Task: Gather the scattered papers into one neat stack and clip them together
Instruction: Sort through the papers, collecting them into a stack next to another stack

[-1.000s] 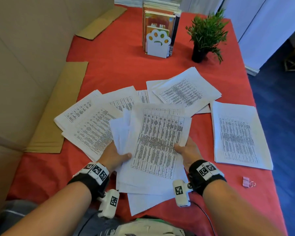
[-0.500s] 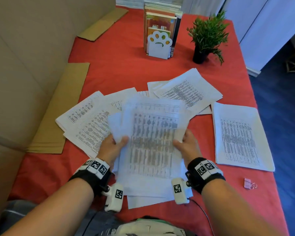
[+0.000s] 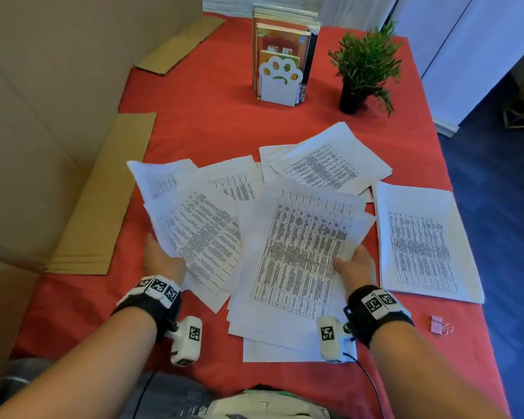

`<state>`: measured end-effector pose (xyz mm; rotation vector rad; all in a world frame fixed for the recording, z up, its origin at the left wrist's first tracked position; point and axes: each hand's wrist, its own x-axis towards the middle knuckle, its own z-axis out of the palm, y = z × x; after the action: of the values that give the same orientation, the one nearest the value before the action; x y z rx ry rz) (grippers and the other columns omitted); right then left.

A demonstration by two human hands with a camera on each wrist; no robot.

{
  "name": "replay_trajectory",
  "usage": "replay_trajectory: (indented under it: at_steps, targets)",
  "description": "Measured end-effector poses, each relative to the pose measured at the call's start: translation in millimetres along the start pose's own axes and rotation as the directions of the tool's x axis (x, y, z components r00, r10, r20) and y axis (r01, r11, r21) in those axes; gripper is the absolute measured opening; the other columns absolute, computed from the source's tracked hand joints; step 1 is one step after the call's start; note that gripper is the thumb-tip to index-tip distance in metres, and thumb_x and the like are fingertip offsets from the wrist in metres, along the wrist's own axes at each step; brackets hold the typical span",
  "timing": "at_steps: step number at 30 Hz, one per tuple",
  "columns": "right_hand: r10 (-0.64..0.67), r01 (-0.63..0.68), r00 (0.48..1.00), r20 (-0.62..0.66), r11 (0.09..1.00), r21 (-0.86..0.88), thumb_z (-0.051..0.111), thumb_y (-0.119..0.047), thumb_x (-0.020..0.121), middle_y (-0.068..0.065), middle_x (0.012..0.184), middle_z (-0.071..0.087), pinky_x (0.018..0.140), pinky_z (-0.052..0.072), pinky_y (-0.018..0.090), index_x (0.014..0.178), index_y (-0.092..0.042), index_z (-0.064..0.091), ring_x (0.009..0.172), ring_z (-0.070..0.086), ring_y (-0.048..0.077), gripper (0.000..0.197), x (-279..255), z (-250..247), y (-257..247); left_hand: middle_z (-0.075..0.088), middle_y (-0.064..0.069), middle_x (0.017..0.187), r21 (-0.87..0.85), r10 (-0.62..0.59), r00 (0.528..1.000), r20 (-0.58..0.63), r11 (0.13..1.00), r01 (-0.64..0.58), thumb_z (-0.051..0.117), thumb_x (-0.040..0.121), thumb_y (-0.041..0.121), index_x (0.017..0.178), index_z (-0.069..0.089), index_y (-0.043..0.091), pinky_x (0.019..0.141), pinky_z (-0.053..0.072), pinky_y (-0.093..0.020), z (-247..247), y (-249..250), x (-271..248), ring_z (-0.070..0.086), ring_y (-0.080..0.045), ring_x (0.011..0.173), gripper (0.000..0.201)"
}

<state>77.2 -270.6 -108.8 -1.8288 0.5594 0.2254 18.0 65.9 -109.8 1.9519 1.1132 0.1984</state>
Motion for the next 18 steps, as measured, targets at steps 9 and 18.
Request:
replay_trajectory:
  at_steps: [9,18]
  targets:
    - [0.033,-0.033,0.999,-0.003,0.999,0.01,0.059,0.005,0.083,0.017,0.102,0.064,0.073,0.054,0.032,0.107,-0.004,0.055,0.082,0.062,0.027,0.025,12.7,-3.5,-2.3,0.061,-0.025,0.114,0.132,0.011,0.994,0.104,0.991,-0.025,0.049,0.092,0.015,0.113,0.057,0.003,0.081,0.044,-0.038,-45.2,-13.7,23.8,0.058,-0.04,0.1,0.025]
    - [0.028,-0.034,0.995,0.092,0.997,0.065,0.058,0.01,0.083,0.003,0.084,0.062,0.071,0.055,0.034,0.09,-0.015,0.056,0.075,0.062,0.018,0.026,-3.3,45.2,-14.7,0.067,-0.011,0.109,-0.092,-0.058,0.882,0.467,0.989,0.114,0.057,0.086,0.001,0.096,0.063,0.021,0.088,0.05,-0.042,-41.6,-13.7,0.1,0.063,-0.028,0.096,0.024]
